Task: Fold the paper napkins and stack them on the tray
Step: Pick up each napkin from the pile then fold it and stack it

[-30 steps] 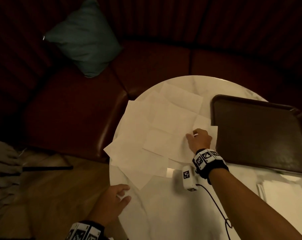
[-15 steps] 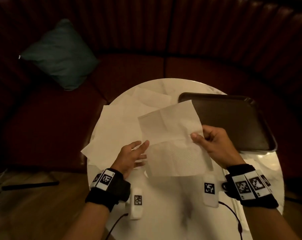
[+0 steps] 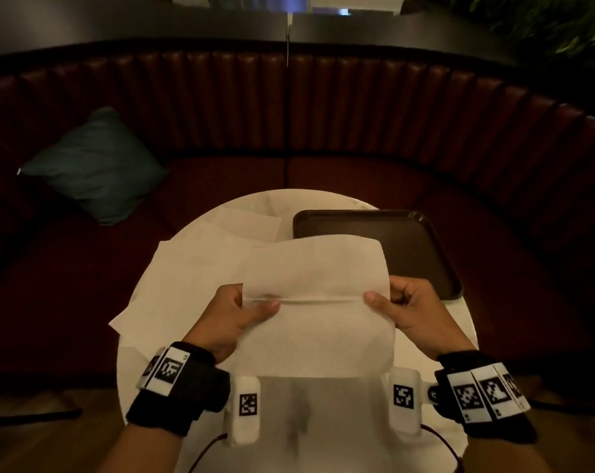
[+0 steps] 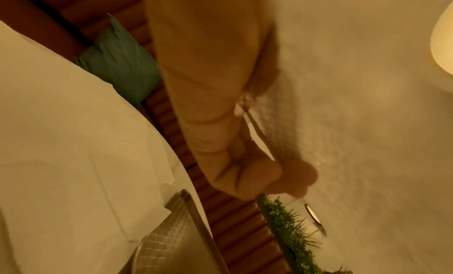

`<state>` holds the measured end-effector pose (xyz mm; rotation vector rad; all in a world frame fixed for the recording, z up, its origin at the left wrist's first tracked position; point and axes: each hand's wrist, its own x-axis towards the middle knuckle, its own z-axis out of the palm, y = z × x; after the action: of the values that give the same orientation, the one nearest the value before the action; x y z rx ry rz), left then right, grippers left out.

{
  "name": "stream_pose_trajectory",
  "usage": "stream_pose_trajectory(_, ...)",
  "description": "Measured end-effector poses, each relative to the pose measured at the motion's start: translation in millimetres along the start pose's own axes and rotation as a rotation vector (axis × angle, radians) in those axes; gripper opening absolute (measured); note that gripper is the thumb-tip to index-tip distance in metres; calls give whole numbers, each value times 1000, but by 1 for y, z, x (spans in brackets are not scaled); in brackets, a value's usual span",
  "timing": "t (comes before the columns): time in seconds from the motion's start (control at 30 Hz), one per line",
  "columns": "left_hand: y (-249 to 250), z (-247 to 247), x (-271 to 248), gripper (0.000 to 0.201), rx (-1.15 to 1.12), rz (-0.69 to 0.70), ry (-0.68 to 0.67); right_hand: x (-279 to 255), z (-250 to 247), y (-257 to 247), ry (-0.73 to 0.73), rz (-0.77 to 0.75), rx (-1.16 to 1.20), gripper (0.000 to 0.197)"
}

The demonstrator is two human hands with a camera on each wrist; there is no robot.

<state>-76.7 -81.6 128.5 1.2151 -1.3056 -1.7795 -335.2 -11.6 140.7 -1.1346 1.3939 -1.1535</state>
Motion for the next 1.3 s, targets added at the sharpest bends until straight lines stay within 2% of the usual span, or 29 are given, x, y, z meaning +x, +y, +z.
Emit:
stream_pose_trajectory(0.33, 22, 34, -18, 22, -13, 174, 32, -22, -38, 0, 17, -111, 76, 20)
stream_pose_trajectory(0.43, 25, 34, -20, 43, -8, 201, 37, -25, -42, -3, -25, -145, 111, 19)
stream_pose_trajectory(0.47, 26, 33, -20, 49, -3, 199, 25, -25, -43, -3, -30, -148, 118, 12)
stream_pose_trajectory(0.5, 27, 32, -21, 51, 0, 198, 12, -26, -44, -5, -33, -148, 124, 13)
stream_pose_trajectory(0.57, 29, 32, -22, 50, 2, 205, -1, -24, -48, -3, -42, -129, 101, 40)
stream_pose_trajectory(0.6, 31, 33, -23, 49, -2, 206, -5, -22, -50, 0, -51, -119, 81, 48)
stream_pose_trajectory(0.77, 34, 32, -25, 39, -36, 187, -29, -23, -53, 4, -56, -100, 86, 54)
stream_pose_trajectory(0.8, 34, 31, -24, 37, -28, 181, -26, -23, -53, 5, -52, -102, 90, 50)
stream_pose_trajectory(0.9, 34, 31, -22, 39, -19, 151, -29, -24, -51, 7, -16, -101, 89, 17)
stream_pose_trajectory(0.93, 34, 32, -22, 38, -23, 133, -32, -25, -51, 7, -5, -94, 77, 14)
stream_pose_trajectory(1.13, 32, 49, -5, 30, 111, 42, -29, -52, -66, 17, -26, -57, 71, 11)
stream_pose_trajectory(1.2, 26, 60, 3, 30, 75, 2, -77, -66, -72, 26, 20, -5, 170, 7)
stream_pose_trajectory(1.23, 22, 66, 9, 27, 103, 2, -110, -73, -76, 32, 63, 20, 170, 14)
stream_pose_trajectory(1.3, 10, 79, 23, 14, 211, 27, -170, -88, -82, 42, 165, 77, 65, 13)
